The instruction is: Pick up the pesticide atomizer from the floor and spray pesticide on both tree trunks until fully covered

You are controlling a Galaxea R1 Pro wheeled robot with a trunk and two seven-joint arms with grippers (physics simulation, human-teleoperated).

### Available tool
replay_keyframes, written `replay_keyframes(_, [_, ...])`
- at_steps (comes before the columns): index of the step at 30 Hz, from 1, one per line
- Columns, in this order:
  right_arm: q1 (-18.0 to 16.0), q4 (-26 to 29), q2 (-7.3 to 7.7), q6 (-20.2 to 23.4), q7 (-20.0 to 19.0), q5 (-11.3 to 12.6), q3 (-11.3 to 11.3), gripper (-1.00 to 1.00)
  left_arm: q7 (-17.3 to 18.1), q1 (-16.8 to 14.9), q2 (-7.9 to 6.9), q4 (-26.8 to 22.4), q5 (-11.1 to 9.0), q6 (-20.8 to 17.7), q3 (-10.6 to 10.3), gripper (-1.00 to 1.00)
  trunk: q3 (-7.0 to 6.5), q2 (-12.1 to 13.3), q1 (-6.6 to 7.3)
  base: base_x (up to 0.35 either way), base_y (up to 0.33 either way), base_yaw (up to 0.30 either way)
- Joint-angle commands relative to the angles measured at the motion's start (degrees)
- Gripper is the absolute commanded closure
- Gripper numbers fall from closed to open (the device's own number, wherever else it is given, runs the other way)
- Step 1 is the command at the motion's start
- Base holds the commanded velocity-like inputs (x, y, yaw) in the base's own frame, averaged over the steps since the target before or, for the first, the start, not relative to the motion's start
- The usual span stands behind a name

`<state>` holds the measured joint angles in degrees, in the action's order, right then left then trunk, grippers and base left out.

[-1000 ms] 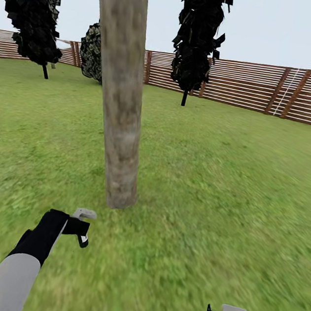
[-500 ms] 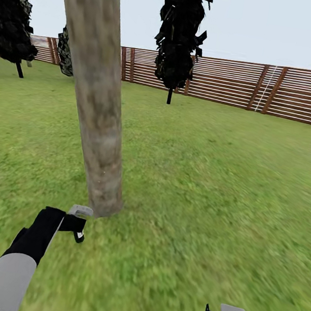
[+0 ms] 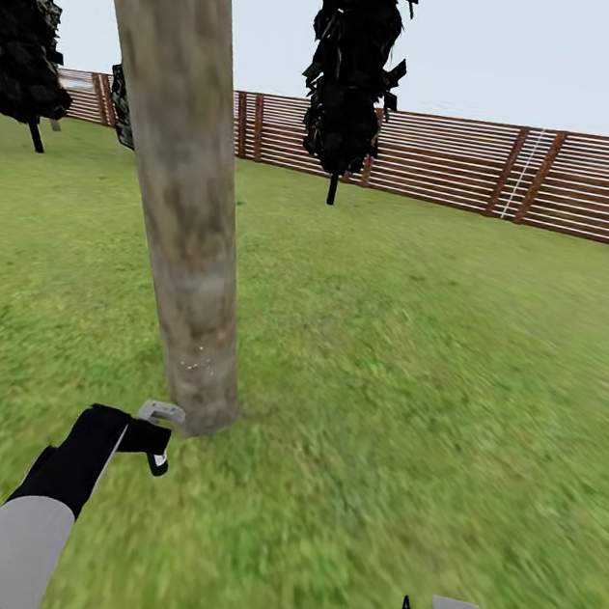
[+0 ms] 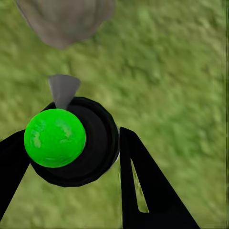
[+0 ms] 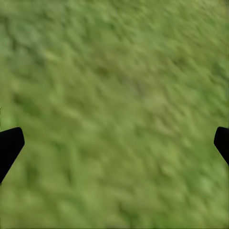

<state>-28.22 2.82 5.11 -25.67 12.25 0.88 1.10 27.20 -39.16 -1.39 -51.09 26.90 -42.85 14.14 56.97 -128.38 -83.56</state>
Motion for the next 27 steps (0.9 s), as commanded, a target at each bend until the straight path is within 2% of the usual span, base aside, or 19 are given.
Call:
replay_keyframes(1, [-0.05,-0.03,-0.01,-0.17,0.14,0.09,0.13,-1.0,0.57,-0.01,0.24,-0.07,0.73,-0.04,0.16,1.0,0.05,-0.02,0.01,0.011,0.002,0.0])
replay_keyframes(4, [-0.01,-0.07,0.02,-0.17,0.14,0.09,0.13,-1.0,0.57,-0.4,-0.24,-0.07,0.7,-1.34,0.37,1.0,0.05,-0.02,0.01,0.003,0.001,0.0])
replay_keyframes(7, [0.0,-0.04,0.02,-0.17,0.14,0.09,0.13,-1.0,0.57,-0.71,-3.53,-0.02,0.69,-2.77,0.65,1.0,0.05,-0.02,0.01,0.0,0.0,0.0])
replay_keyframes(8, [0.0,-0.06,0.02,-0.17,0.14,0.09,0.13,-1.0,0.59,-0.55,-5.22,0.06,0.59,-2.94,0.73,1.0,0.05,-0.02,0.01,0.0,0.0,0.0])
replay_keyframes(10, [0.01,-0.06,0.0,-0.17,0.14,0.09,0.13,-1.0,0.63,-0.38,-6.37,0.47,0.48,-3.06,0.59,1.0,0.05,-0.02,0.01,0.0,0.0,0.0])
replay_keyframes(12, [-0.01,-0.08,-0.01,-0.17,0.14,0.09,0.13,-1.0,0.64,-0.33,-5.9,0.84,0.33,-3.09,0.25,1.0,0.05,-0.02,0.01,0.0,0.0,0.0])
replay_keyframes(13, [-0.01,-0.07,0.01,-0.17,0.14,0.09,0.13,-1.0,0.62,-0.35,-5.07,0.92,0.34,-3.1,0.19,1.0,0.05,-0.02,0.01,0.0,0.0,0.0])
replay_keyframes(14, [-0.01,-0.08,0.0,-0.17,0.14,0.09,0.13,-1.0,0.55,-0.49,-2.7,1.01,0.49,-3.11,0.09,1.0,0.05,-0.02,0.01,0.0,0.0,0.0])
replay_keyframes(15, [-0.02,-0.08,-0.01,-0.17,0.14,0.09,0.13,-1.0,0.51,-0.66,-0.97,1.05,0.56,-3.12,0.05,1.0,0.05,-0.02,0.01,0.0,0.0,0.0])
replay_keyframes(16, [-0.01,-0.09,0.01,-0.17,0.16,0.09,0.13,-1.0,0.49,-0.88,-0.35,1.06,0.59,-3.14,0.07,1.0,0.05,-0.02,0.01,0.0,0.0,0.0])
replay_keyframes(19, [0.0,-0.09,0.01,-0.17,0.21,0.09,0.13,-1.0,0.45,-1.28,-0.32,0.91,0.62,-3.49,0.12,1.0,0.05,-0.02,0.01,0.0,0.0,0.02])
replay_keyframes(20, [0.0,-0.03,-0.01,-0.17,0.23,0.09,0.13,-1.0,0.46,-3.76,-1.25,0.54,0.76,-7.62,0.06,1.0,0.05,-0.02,0.01,0.0,0.0,0.235])
replay_keyframes(21, [-0.02,-0.06,-0.01,-0.17,0.23,0.09,0.13,-1.0,0.49,-4.31,-2.13,0.5,0.77,-8.69,0.04,1.0,0.05,-0.02,0.01,0.0,0.0,0.255])
replay_keyframes(24, [-0.01,-0.07,0.0,-0.17,0.23,0.09,0.13,-1.0,0.55,-4.45,-3.17,0.39,0.75,-9.47,-0.02,1.0,0.05,-0.02,0.01,0.0,0.0,0.2])
replay_keyframes(27, [0.0,-0.09,0.0,-0.17,0.23,0.09,0.13,-1.0,0.57,-4.21,-3.03,0.04,0.63,-9.45,-0.12,1.0,0.05,-0.02,0.01,0.07,0.043,0.033])
